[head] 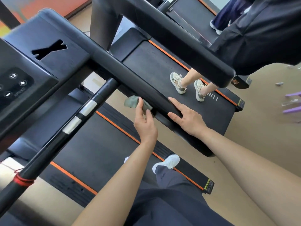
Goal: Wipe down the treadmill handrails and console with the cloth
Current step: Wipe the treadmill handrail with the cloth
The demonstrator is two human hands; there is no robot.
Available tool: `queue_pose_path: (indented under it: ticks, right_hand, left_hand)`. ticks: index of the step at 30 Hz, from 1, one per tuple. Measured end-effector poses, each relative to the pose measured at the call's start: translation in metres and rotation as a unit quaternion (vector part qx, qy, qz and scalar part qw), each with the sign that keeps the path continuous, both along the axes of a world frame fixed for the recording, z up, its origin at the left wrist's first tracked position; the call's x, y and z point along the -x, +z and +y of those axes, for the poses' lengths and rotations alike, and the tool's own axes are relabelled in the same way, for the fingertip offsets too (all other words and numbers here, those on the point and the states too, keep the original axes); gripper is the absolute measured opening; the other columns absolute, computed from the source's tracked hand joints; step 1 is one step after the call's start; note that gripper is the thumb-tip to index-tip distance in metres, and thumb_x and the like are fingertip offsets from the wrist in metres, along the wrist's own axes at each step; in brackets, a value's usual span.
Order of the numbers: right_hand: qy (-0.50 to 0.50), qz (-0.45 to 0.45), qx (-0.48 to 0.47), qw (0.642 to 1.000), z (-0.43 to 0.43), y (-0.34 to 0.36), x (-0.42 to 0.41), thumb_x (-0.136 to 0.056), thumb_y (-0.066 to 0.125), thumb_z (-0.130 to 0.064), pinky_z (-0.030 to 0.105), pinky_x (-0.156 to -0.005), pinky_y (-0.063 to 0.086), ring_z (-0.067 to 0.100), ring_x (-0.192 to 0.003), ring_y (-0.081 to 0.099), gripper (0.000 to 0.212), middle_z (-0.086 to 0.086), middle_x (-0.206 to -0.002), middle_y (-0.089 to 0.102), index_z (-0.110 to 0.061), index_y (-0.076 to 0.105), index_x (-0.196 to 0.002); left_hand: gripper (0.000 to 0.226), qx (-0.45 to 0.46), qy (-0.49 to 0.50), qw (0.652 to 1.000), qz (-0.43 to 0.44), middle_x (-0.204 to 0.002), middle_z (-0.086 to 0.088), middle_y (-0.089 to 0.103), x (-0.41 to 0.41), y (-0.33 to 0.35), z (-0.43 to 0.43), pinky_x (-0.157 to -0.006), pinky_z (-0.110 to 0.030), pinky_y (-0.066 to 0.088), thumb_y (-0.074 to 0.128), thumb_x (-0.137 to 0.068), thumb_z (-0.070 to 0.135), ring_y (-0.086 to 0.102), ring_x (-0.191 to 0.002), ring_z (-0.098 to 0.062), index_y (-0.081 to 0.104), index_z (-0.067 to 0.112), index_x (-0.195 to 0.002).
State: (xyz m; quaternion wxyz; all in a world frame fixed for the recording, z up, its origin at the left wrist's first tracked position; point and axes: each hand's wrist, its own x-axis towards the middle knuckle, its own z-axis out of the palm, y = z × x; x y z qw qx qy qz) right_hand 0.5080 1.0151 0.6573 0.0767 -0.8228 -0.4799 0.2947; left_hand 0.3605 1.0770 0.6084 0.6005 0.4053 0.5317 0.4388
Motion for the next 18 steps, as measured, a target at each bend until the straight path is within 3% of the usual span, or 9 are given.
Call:
queue_pose_path:
  ticks: [4,7,10,14,18]
  right_hand:
    - [-0.005,-0.005,-0.006,1.0,0.0,0.0,0.001,-0.093,0.038,-0.074,0.053,-0.103,0.043,0.018,-0.135,0.047,0.059,-0.024,-0.154,0.038,-0.067,0.012,-0.146]
    - [-0.004,-0.01,-0.008,1.0,-0.001,-0.001,0.0,-0.093,0.039,-0.073,0.051,-0.103,0.043,0.017,-0.137,0.045,0.06,-0.024,-0.155,0.037,-0.065,0.013,-0.146]
    - [0.001,-0.016,-0.005,1.0,-0.001,-0.002,-0.001,-0.094,0.037,-0.073,0.05,-0.103,0.043,0.019,-0.137,0.046,0.059,-0.02,-0.155,0.038,-0.064,0.013,-0.147]
    - [0.003,-0.019,-0.006,1.0,-0.001,-0.004,-0.003,-0.095,0.037,-0.071,0.042,-0.098,0.043,0.018,-0.132,0.048,0.06,-0.015,-0.149,0.046,-0.06,0.015,-0.149]
    - [0.006,-0.03,-0.015,0.999,0.0,-0.005,-0.004,-0.097,0.04,-0.067,0.034,-0.09,0.037,0.017,-0.131,0.047,0.06,-0.012,-0.144,0.051,-0.055,0.019,-0.151]
  left_hand:
    - [0.051,-0.084,-0.084,0.992,0.042,-0.142,0.008,0.059,-0.004,0.005,-0.038,-0.111,-0.021,0.04,0.051,-0.099,-0.006,0.05,-0.133,0.002,0.058,0.02,-0.143]
    - [0.052,-0.176,-0.108,0.971,0.123,-0.139,-0.005,0.053,0.002,-0.003,-0.024,-0.111,-0.01,0.029,0.053,-0.096,-0.008,0.041,-0.134,-0.001,0.058,0.015,-0.142]
    - [0.055,-0.223,-0.116,0.953,0.171,-0.133,-0.004,0.048,0.013,-0.004,0.014,-0.111,-0.007,0.023,0.058,-0.094,-0.006,0.037,-0.129,-0.012,0.054,0.012,-0.145]
    - [0.06,-0.258,-0.126,0.928,0.236,-0.136,0.009,0.048,0.024,0.001,0.067,-0.107,-0.007,0.02,0.063,-0.093,0.004,0.032,-0.12,-0.014,0.047,0.016,-0.15]
    - [0.052,-0.267,-0.132,0.923,0.245,-0.14,-0.017,0.04,0.023,0.004,0.087,-0.112,-0.016,0.024,0.069,-0.089,0.021,0.038,-0.128,-0.025,0.06,0.012,-0.139]
